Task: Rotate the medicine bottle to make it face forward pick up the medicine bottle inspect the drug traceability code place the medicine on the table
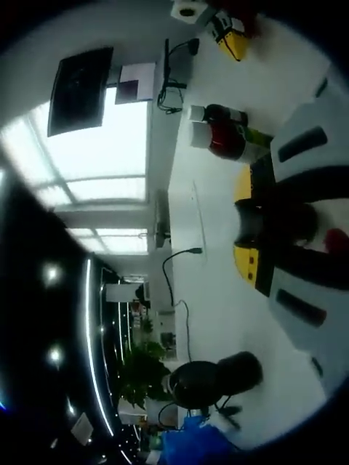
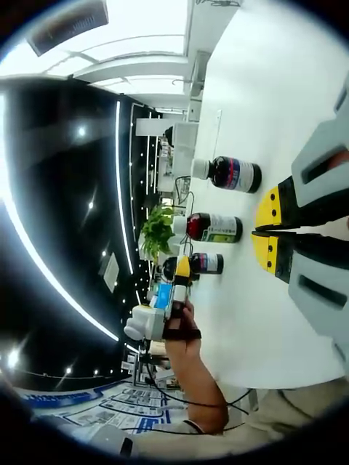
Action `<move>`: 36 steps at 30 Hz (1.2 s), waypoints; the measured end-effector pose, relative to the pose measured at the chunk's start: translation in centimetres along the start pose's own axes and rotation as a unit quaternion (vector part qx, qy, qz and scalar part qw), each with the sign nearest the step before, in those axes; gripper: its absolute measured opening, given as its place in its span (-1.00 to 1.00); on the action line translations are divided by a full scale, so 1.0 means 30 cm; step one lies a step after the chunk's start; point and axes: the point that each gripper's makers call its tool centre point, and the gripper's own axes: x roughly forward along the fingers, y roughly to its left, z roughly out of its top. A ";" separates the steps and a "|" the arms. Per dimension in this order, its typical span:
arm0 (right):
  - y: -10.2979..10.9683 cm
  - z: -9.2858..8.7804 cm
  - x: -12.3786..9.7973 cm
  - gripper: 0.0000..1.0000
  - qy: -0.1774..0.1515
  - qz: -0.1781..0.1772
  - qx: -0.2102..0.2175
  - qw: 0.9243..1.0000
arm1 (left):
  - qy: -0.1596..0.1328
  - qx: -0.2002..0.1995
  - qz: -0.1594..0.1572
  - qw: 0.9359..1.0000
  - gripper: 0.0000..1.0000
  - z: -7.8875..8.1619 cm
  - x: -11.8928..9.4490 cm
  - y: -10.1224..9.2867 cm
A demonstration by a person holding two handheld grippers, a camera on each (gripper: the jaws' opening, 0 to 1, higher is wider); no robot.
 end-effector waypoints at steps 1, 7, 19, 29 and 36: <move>-0.001 0.000 0.000 -1.00 0.000 0.000 0.000 1.000 | -0.001 0.001 -0.003 1.000 -0.76 0.000 -0.002 -0.002; 0.001 0.000 0.000 -1.00 0.000 0.001 0.000 1.000 | -0.003 -0.001 -0.022 1.000 -0.76 0.000 -0.004 -0.003; 0.002 -0.001 0.000 -1.00 0.000 0.002 0.001 1.000 | 0.001 0.012 -0.093 0.996 -0.76 0.001 -0.008 -0.021; 0.001 -0.003 0.002 -1.00 0.001 0.003 0.001 1.000 | 0.001 0.003 -0.149 0.989 -0.76 -0.002 -0.007 -0.017; 0.003 -0.005 0.002 -1.00 0.002 0.004 0.001 1.000 | 0.002 0.003 -0.169 0.986 -0.76 -0.003 -0.005 -0.011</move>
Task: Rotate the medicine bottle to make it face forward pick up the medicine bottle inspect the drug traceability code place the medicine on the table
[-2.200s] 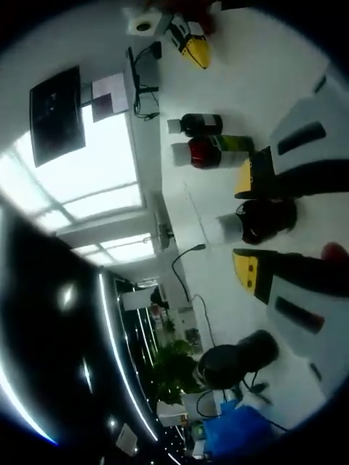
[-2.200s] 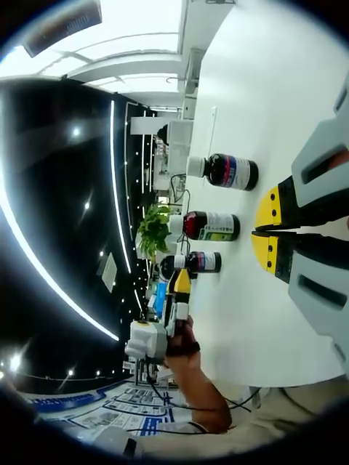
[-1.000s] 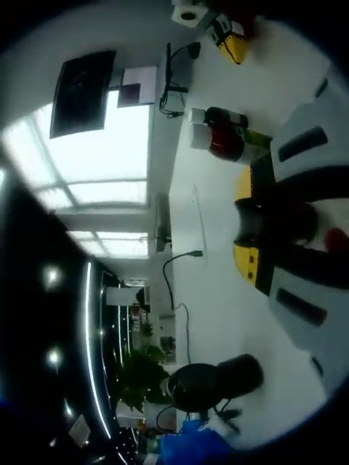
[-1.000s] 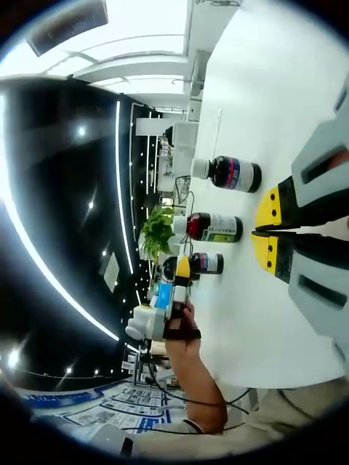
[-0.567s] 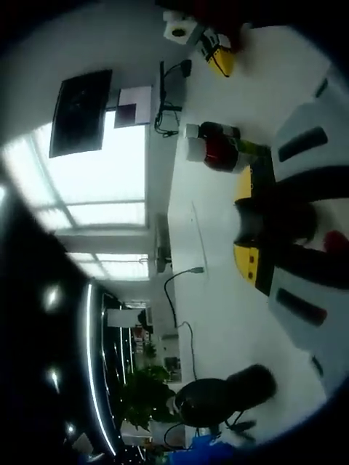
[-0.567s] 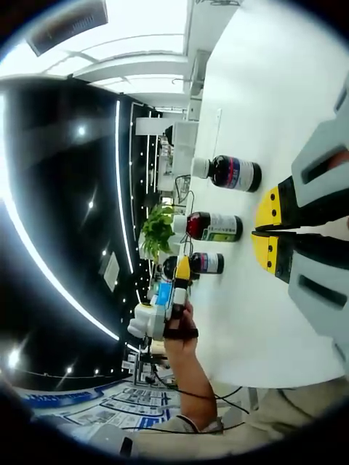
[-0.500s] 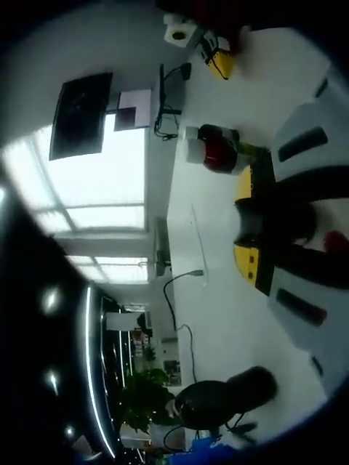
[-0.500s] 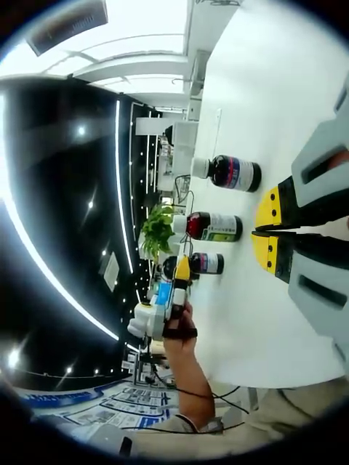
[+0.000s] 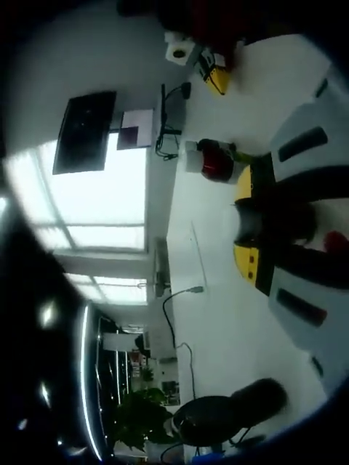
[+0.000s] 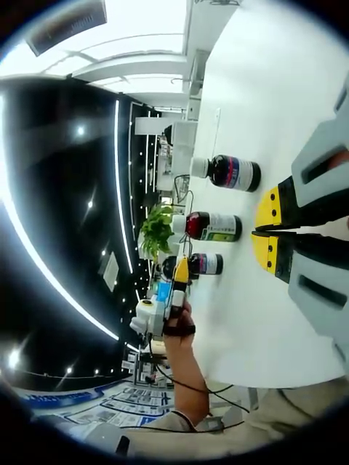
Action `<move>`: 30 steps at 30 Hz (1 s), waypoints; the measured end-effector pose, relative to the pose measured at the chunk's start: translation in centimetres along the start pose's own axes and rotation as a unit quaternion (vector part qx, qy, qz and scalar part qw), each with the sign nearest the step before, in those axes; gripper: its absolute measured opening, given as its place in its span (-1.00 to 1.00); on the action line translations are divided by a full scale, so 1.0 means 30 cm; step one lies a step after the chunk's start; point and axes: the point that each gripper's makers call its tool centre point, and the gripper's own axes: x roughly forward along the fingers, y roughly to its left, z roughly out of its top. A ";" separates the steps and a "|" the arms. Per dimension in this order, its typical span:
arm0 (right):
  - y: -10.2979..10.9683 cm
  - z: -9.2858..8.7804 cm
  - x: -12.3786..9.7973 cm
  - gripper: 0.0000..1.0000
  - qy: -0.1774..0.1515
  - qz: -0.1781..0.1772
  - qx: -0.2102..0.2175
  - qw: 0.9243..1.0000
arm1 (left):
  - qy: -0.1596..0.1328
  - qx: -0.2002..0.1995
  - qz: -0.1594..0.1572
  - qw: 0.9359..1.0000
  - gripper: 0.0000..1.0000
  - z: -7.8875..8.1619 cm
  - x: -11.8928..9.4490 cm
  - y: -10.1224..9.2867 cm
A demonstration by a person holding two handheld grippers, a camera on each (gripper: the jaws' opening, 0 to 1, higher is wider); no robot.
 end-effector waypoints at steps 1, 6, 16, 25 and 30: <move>0.000 0.000 0.000 -1.00 0.000 0.000 0.000 1.000 | 0.000 0.001 -0.001 1.000 -0.76 0.000 -0.001 0.000; 0.001 0.000 -0.001 -1.00 0.000 0.001 0.001 1.000 | 0.017 -0.008 0.023 1.000 -0.65 -0.013 -0.013 0.012; 0.002 -0.002 -0.001 -1.00 0.001 0.001 -0.004 1.000 | -0.006 -0.037 0.091 0.995 -0.54 0.038 -0.039 -0.011; 0.004 -0.002 -0.001 -1.00 0.001 0.002 -0.007 1.000 | 0.002 -0.005 0.170 0.985 -0.61 0.026 -0.013 0.005; 0.005 -0.001 -0.001 -1.00 0.001 0.002 -0.007 1.000 | -0.014 -0.043 0.204 0.978 -0.63 0.024 -0.027 0.025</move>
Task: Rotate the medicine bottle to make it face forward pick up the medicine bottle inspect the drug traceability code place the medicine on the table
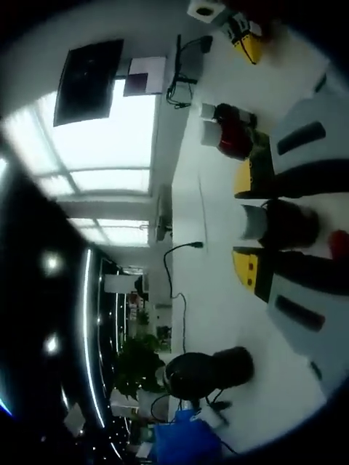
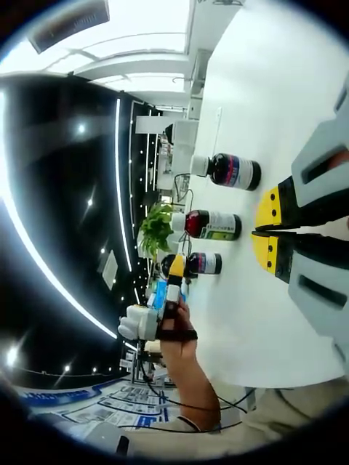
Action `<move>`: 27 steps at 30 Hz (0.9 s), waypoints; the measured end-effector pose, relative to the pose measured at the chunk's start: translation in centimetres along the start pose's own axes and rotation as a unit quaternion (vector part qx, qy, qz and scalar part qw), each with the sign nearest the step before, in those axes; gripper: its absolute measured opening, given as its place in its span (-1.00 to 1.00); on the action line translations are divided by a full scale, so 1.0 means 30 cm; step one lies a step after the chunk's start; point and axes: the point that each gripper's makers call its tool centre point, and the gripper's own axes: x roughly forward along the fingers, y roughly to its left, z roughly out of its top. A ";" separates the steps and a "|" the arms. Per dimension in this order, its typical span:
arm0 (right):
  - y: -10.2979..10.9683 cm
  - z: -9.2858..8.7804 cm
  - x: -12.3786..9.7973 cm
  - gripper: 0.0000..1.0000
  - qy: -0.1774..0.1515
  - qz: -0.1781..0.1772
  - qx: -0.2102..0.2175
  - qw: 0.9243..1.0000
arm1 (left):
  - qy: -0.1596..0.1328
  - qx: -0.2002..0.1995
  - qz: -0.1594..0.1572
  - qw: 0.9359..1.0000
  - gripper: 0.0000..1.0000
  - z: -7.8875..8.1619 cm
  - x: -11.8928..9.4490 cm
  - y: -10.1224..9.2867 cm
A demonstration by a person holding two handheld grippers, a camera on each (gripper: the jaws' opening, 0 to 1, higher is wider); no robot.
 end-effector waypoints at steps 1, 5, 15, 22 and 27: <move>0.001 0.000 0.000 -1.00 0.000 0.000 0.000 1.000 | -0.004 -0.005 0.004 1.000 -0.64 0.003 0.001 0.002; 0.002 0.001 -0.001 -1.00 0.000 0.001 -0.001 1.000 | -0.006 -0.016 0.013 1.000 -0.71 -0.002 0.006 0.002; 0.003 0.002 -0.002 -1.00 -0.001 0.002 -0.001 1.000 | -0.015 0.024 0.020 0.999 -0.77 0.000 0.008 -0.004; 0.003 0.003 -0.002 -1.00 -0.001 0.001 -0.001 1.000 | -0.014 0.032 0.012 0.999 -0.78 0.000 0.008 -0.005; 0.003 0.002 -0.002 -1.00 0.000 0.001 -0.002 1.000 | -0.015 0.036 -0.001 0.999 -0.79 0.001 0.009 -0.005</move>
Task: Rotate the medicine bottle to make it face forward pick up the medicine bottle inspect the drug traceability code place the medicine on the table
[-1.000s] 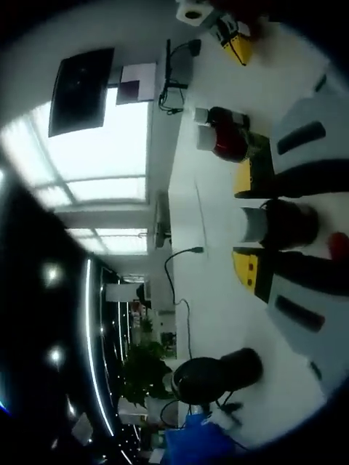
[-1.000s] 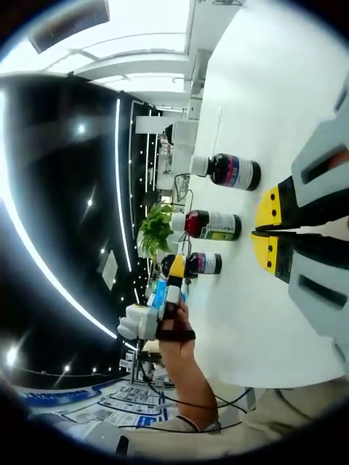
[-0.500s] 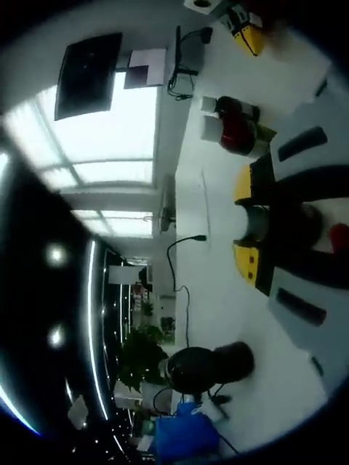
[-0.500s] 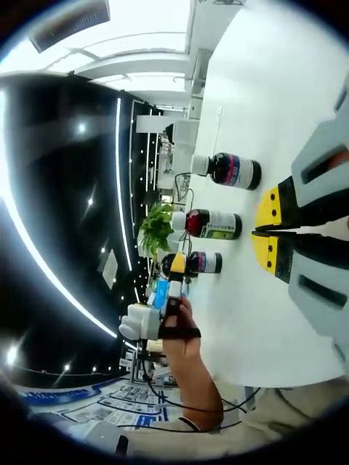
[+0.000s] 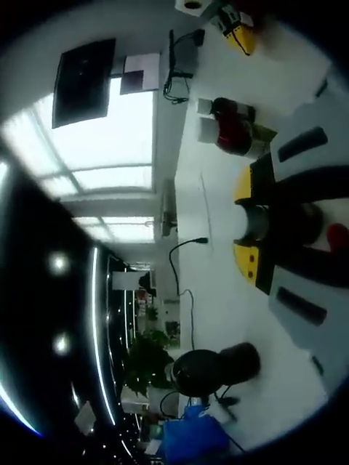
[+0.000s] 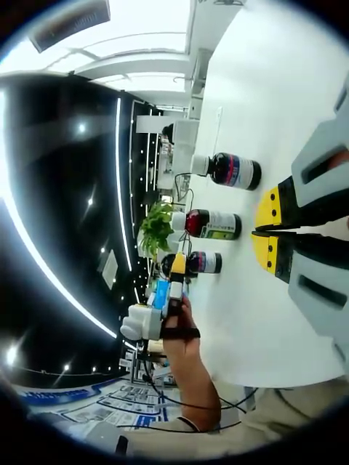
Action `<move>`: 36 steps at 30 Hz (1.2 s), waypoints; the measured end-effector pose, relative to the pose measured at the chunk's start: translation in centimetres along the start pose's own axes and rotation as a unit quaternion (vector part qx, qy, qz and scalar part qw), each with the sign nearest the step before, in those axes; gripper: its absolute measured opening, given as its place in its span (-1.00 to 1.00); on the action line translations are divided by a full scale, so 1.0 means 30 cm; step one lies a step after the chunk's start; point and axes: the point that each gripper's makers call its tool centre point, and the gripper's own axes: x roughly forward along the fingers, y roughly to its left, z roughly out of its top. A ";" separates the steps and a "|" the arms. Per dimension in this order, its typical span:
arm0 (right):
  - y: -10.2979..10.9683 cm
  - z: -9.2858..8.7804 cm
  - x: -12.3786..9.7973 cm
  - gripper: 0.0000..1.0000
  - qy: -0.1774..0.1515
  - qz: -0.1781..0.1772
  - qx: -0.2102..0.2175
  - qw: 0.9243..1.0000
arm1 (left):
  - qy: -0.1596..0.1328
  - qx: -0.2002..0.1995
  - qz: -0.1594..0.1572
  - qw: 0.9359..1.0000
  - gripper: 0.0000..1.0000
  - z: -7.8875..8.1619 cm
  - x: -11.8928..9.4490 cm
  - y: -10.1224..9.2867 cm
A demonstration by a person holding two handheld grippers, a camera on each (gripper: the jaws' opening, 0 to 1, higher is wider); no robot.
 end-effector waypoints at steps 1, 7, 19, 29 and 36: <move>0.000 0.000 0.000 -1.00 0.000 0.000 0.000 1.000 | 0.000 -0.002 -0.003 1.000 -0.79 0.000 0.001 0.002; -0.001 0.000 0.000 -1.00 0.000 0.000 0.001 1.000 | 0.000 -0.010 -0.027 1.000 -0.79 -0.001 0.004 0.003; 0.002 0.000 0.000 -1.00 0.000 0.001 0.001 1.000 | 0.000 -0.007 -0.083 0.997 -0.79 -0.001 -0.001 -0.008; 0.005 0.000 0.001 -1.00 0.000 0.004 0.000 1.000 | 0.001 -0.003 -0.140 0.990 -0.79 -0.002 0.007 -0.015; 0.004 -0.001 0.001 -1.00 0.001 0.003 0.000 1.000 | -0.002 -0.003 -0.169 0.986 -0.79 -0.001 0.018 -0.015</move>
